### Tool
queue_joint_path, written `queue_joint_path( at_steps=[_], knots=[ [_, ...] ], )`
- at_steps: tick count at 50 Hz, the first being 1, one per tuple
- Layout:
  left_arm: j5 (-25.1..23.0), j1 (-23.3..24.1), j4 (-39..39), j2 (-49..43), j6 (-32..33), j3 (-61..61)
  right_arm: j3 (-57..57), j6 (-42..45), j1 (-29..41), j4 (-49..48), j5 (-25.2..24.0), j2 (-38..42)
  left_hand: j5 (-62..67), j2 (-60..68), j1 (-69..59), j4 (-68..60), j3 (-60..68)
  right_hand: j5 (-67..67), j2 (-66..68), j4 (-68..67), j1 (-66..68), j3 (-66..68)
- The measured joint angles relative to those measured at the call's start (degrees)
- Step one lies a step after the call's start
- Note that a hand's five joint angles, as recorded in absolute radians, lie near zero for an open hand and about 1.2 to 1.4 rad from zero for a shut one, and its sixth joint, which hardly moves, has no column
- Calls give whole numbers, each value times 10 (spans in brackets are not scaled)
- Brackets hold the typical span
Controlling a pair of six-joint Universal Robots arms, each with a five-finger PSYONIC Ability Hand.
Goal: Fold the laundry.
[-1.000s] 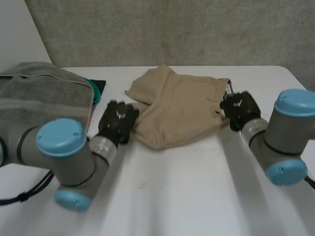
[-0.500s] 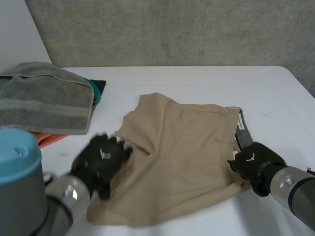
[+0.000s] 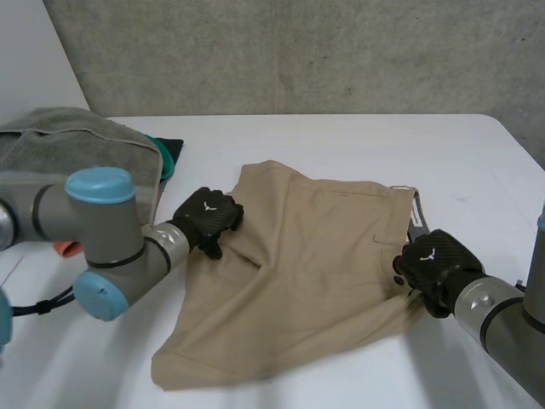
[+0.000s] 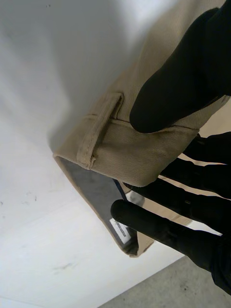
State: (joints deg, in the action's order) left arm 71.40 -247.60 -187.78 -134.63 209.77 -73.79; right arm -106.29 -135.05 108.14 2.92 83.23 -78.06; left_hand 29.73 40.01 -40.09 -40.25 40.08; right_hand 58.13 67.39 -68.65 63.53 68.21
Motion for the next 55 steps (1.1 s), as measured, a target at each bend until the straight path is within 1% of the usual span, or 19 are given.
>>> queue_joint_path(
  at_steps=[6, 11, 12, 13, 16, 23, 25, 29, 36, 38, 39, 41, 42, 43, 44, 46, 48, 50, 55],
  knots=[
    [3, 2, 6, -33, 1, 47, 0, 1, 0, -3, 1, 16, 24, 32, -35, -30, 32, 0, 0, 0, 0, 0],
    [7, 2, 4, -51, 5, 72, 0, 1, 1, -3, 0, 25, 161, 190, -190, -180, 180, 0, 0, 0, 0, 0],
    [8, 3, 4, -53, 5, 74, 0, 1, 1, -3, 0, 26, 218, 245, -250, -239, 242, 0, 0, 0, 0, 0],
    [9, 3, 4, -53, 6, 76, 0, 1, 1, -3, 0, 27, 247, 277, -263, -274, 273, 0, 0, 0, 0, 0],
    [18, 4, 4, -52, 7, 76, 0, 1, 1, -3, 0, 27, 247, 284, -263, -283, 281, 0, 0, 0, 0, 0],
    [84, 8, 9, -38, 20, 58, 2, 0, 1, -5, 0, 26, 247, 284, -263, -283, 281, 0, 0, 0, 0, 0],
    [120, 9, 9, -28, 30, 47, 2, 0, 2, -8, 0, 26, 247, 284, -263, -283, 281, 0, 0, 0, 0, 0],
    [166, 12, 9, -16, 43, 36, 2, -2, 4, -14, 0, 26, 247, 284, -263, -283, 281, 0, 0, 0, 0, 0],
    [212, 30, 10, -11, 52, 32, 1, -18, 5, -20, 0, 25, 247, 281, -262, -281, 279, 0, 0, 0, 0, 0],
    [216, 38, 9, -10, 52, 32, 2, -25, 4, -20, -1, 25, 210, 217, -209, -214, 216, 0, 0, 0, 0, 0],
    [219, 43, 9, -10, 52, 32, 2, -28, 4, -20, -1, 25, 130, 118, -108, -126, 119, 0, 0, 0, 0, 0],
    [222, 51, 8, -7, 52, 31, 2, -33, 2, -20, -2, 25, 33, 29, -2, -26, 31, 0, 0, 0, 0, 0],
    [222, 52, 8, -6, 52, 31, 2, -34, 2, -20, -2, 25, -13, -16, 41, 20, -14, 0, 0, 0, 0, 0],
    [224, 57, 8, 1, 51, 30, 2, -37, 2, -20, -2, 25, -13, -16, 41, 20, -14, 0, 0, 0, 0, 0],
    [226, 59, 7, 8, 49, 27, 1, -38, 2, -20, -2, 25, -91, -91, 97, 96, -88, 0, 0, 0, 0, 0],
    [228, 60, 7, 23, 48, 21, 1, -39, 2, -21, -3, 25, -100, -96, 101, 103, -95, 0, 0, 0, 0, 0],
    [231, 58, 7, 61, 44, 0, 1, -41, 2, -22, -2, 25, -137, -131, 129, 142, -130, 0, 0, 0, 0, 0],
    [232, 55, 7, 93, 42, -19, 1, -42, 2, -23, -2, 25, -140, -133, 129, 143, -131, 0, 0, 0, 0, 0],
    [231, 47, 13, 217, 23, -122, 2, -68, 2, -36, 0, 25, -141, -134, 129, 144, -131, 0, 0, -1, 0, 0]
  ],
)
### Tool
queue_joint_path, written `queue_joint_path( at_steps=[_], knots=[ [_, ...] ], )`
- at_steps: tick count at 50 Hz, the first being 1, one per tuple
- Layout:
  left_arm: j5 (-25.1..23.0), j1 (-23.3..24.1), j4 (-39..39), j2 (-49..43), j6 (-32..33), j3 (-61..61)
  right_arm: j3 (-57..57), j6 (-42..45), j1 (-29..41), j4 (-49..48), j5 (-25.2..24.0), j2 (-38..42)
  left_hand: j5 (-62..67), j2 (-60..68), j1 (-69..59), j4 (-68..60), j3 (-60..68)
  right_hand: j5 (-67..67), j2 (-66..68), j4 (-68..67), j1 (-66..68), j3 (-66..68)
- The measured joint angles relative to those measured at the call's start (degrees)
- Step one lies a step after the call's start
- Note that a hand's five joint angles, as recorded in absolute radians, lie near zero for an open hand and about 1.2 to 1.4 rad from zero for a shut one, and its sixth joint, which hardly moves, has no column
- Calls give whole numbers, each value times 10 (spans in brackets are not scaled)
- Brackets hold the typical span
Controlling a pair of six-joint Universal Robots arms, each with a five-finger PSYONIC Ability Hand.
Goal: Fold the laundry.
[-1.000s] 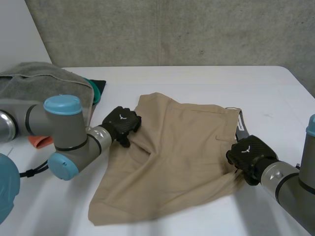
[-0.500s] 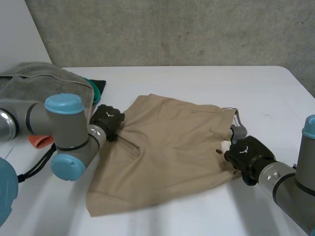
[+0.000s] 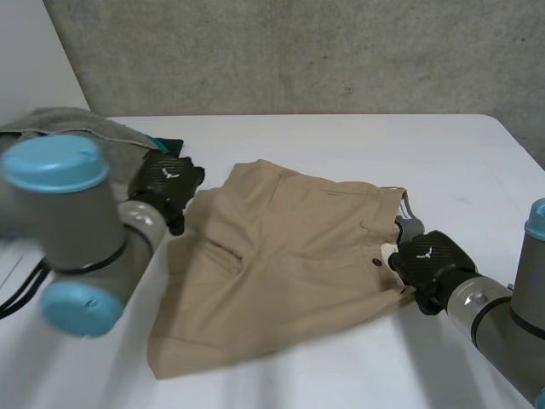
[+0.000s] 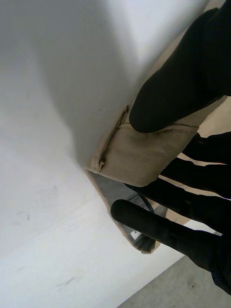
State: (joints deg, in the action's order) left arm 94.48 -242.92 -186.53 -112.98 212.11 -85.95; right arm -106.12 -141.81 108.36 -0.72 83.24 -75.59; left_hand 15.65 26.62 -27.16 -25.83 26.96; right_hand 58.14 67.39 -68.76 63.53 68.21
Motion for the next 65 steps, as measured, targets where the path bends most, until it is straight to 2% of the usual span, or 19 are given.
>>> queue_joint_path(
  at_steps=[7, 11, 17, 24, 27, 28, 29, 30, 34, 38, 44, 48, 52, 57, 62, 65],
  knots=[
    [-3, 12, 48, 155, -70, -174, 5, -62, -1, -13, 1, 0, 23, 10, -3, -19, 4, 0, 0, 0, 0, 0],
    [-6, 33, 94, 205, -113, -247, 7, -95, -1, -22, 1, 0, 43, 28, -22, -40, 24, 0, 0, 0, 0, 0],
    [-10, 52, 125, 218, -148, -301, 8, -121, 0, -32, 2, 0, 50, 33, -28, -47, 30, 0, 0, 0, 0, 0],
    [-28, 50, 116, 173, -152, -310, 6, -125, 0, -35, 4, 0, 84, 69, -71, -82, 67, 0, 0, 0, 0, 0],
    [-33, 47, 98, 143, -149, -306, 6, -123, 0, -33, 4, 0, 197, 188, -200, -197, 184, 0, 0, 0, 0, 0],
    [-33, 46, 94, 138, -148, -304, 6, -123, 0, -33, 4, 0, 197, 188, -200, -197, 184, 0, 0, 0, 0, 0],
    [-31, 42, 78, 123, -147, -301, 6, -119, -1, -31, 4, 0, 380, 375, -361, -383, 368, 0, 0, 0, 0, 0],
    [-29, 40, 70, 116, -147, -300, 6, -118, -1, -29, 5, -1, 400, 397, -373, -402, 390, 0, 0, 0, 0, 0],
    [-17, 32, 43, 114, -144, -295, 4, -83, -1, 5, 3, -8, 419, 418, -379, -427, 411, 0, 0, 0, 0, 0],
    [-7, 30, 49, 145, -136, -294, -4, -5, -2, 84, 1, -29, 419, 418, -379, -427, 411, 0, 0, 0, 0, 0],
    [-8, 56, 163, 211, -105, -295, -30, 134, -14, 241, 5, -81, 419, 418, -379, -427, 411, 0, 0, 0, 0, 0],
    [-16, 87, 251, 245, -91, -293, -42, 172, -29, 295, 2, -117, 419, 418, -379, -427, 411, 0, 0, 0, 0, 0],
    [-21, 117, 291, 266, -81, -280, -48, 179, -42, 309, -5, -140, 419, 418, -379, -427, 411, 0, 0, 0, 0, 0],
    [-23, 130, 253, 257, -68, -250, -44, 173, -53, 289, -18, -148, 422, 419, -379, -427, 411, 0, 0, 0, 0, 0],
    [-22, 123, 141, 202, -36, -199, -26, 149, -58, 225, -26, -144, 422, 420, -380, -428, 413, 0, 0, 0, 4, 0],
    [-22, 110, 47, 146, 2, -150, -7, 120, -58, 171, -26, -130, 422, 420, -380, -429, 414, 0, 0, 0, 4, 0]
  ],
)
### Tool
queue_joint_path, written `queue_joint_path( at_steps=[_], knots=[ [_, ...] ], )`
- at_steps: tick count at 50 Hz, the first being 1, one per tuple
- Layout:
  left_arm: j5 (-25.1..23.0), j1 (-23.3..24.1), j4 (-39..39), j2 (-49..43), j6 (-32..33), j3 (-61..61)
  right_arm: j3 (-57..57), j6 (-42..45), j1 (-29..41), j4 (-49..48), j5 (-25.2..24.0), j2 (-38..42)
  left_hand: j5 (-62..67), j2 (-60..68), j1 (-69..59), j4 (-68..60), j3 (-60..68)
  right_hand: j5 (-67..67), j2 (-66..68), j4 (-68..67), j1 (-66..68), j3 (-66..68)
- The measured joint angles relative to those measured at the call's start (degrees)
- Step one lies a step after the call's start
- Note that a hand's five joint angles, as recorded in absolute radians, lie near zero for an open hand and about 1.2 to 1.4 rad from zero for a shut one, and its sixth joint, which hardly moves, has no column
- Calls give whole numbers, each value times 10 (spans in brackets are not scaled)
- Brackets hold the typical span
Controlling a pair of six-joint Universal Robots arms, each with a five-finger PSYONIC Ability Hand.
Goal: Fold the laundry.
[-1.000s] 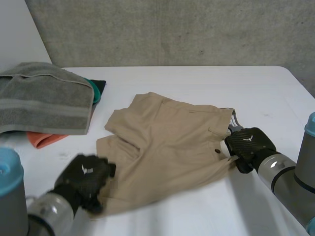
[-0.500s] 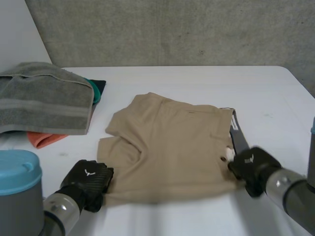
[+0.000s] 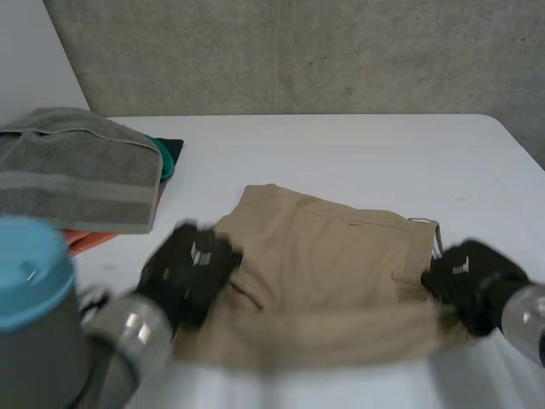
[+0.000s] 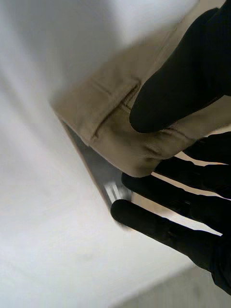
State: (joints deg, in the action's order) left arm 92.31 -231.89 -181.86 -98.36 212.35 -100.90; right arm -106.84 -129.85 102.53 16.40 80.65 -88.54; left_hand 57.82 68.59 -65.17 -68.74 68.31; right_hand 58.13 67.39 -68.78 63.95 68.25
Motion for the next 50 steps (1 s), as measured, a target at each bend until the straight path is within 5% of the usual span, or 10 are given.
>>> queue_joint_path(
  at_steps=[9, 23, 26, 29, 31, 42, 50],
  knots=[
    [-1, -32, -183, -210, 112, 197, 81, -77, 6, -161, 18, 105, 0, 0, 0, 0, 0, 3, 0, 0, 0, 0],
    [-1, -52, -205, -534, 141, 558, 292, -84, 34, -309, 127, 371, 0, 0, 0, 0, 1, -4, -3, 8, -1, -5],
    [-1, -51, -212, -561, 138, 593, 326, -86, 37, -320, 131, 404, -64, -78, 65, 69, -77, -268, -272, 270, -260, -129],
    [0, -48, -228, -572, 135, 607, 345, -88, 40, -327, 132, 421, -383, -402, 421, 394, -385, -505, -505, 503, -480, -128],
    [3, -45, -244, -573, 132, 605, 351, -92, 42, -328, 132, 423, -515, -526, 516, 527, -521, -551, -549, 555, -511, -128],
    [36, -41, -295, -421, 88, 446, 257, -153, 21, -265, 112, 284, -551, -566, 536, 571, -559, -552, -552, 561, -510, -128],
    [41, -40, -291, -284, 24, 273, 149, -193, -25, -142, 31, 207, -551, -566, 536, 571, -559, -529, -526, 544, -507, -128]
  ],
)
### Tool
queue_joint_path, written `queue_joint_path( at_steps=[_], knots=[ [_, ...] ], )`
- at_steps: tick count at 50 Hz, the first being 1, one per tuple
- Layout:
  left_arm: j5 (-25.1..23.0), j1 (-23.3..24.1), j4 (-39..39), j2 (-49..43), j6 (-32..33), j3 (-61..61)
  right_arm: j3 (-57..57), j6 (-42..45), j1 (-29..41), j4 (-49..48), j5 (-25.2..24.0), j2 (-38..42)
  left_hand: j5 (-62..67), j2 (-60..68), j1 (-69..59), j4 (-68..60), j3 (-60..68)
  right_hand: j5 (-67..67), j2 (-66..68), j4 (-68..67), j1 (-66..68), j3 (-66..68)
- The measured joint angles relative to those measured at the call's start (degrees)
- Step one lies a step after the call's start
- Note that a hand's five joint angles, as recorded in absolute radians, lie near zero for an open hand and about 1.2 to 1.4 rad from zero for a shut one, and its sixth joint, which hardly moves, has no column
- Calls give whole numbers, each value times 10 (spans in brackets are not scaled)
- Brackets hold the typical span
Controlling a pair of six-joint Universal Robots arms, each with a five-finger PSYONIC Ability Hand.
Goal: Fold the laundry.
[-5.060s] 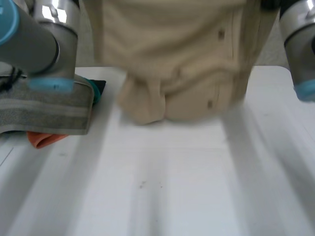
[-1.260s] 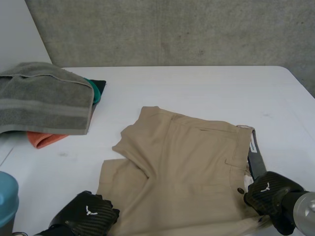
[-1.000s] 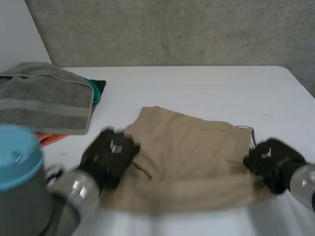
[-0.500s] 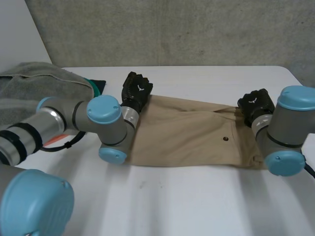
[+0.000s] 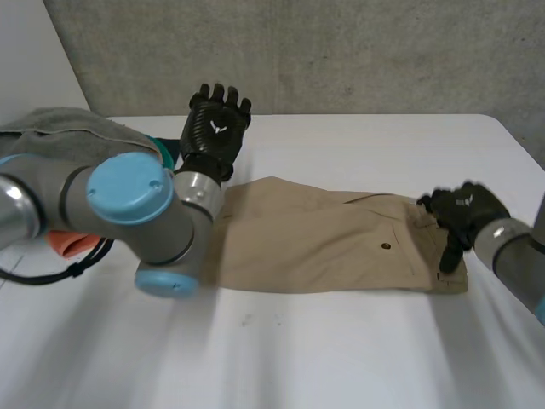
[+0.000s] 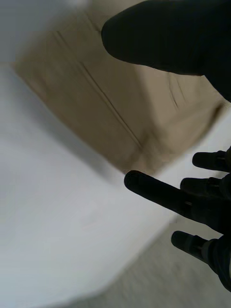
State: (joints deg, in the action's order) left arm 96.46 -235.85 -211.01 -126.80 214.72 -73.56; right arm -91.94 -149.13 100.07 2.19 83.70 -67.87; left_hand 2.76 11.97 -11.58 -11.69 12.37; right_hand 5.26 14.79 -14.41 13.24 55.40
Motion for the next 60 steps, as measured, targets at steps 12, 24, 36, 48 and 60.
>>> queue_joint_path(
  at_steps=[12, 24, 36, 48, 60],
  knots=[
    [0, 6, 1, 34, -40, -89, -65, -5, -38, -82, -33, 27, 0, 0, 0, 0, 0, 472, 498, -494, 455, 98],
    [1, 4, 3, 73, -38, -112, -74, 78, -71, -122, 21, -37, 0, 0, 0, 0, 0, 510, 523, -541, 492, 122],
    [1, -1, 3, 145, -50, -169, -33, 232, 73, -171, -5, -59, 0, 0, 0, 0, 0, 515, 523, -542, 498, 127],
    [1, -15, 3, 197, -79, -206, 32, 340, 293, -218, -120, 92, 0, 0, 0, 0, 0, 517, 517, -529, 497, 117],
    [6, -23, 1, 219, -89, -184, 57, 55, 290, -216, -134, 21, 0, 0, 0, 0, 0, -24, -28, 22, -5, -434]
  ],
)
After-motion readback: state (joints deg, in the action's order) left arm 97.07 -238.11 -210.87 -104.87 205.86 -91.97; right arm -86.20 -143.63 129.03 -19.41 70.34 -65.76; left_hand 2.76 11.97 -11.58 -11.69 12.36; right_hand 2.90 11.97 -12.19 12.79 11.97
